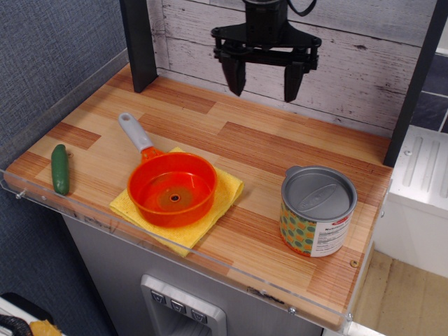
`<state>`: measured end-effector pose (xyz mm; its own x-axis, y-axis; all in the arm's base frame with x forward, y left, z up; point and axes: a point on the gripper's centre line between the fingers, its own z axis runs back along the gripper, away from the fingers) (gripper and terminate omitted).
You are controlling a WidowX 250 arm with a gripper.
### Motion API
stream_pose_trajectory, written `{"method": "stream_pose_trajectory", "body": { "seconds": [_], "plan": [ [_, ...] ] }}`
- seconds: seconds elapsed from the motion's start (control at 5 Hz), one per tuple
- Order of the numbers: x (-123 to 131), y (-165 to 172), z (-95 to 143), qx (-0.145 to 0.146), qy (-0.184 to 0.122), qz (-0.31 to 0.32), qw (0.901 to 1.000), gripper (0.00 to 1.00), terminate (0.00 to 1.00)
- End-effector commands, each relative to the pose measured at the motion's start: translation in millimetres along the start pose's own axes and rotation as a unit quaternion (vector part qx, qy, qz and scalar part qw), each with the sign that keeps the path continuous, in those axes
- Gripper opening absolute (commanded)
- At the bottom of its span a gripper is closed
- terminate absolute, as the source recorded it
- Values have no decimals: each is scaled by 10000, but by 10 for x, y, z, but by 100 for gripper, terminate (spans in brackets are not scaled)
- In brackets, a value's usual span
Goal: Move the can to the bottom right of the table
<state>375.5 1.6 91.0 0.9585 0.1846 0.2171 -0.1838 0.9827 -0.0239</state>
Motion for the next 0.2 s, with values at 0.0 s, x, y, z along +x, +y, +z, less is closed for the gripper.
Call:
{"method": "stream_pose_trajectory", "body": {
  "seconds": [0.0],
  "plan": [
    [105, 147, 176, -36, -280, 60, 9996, 100, 100]
  ]
}}
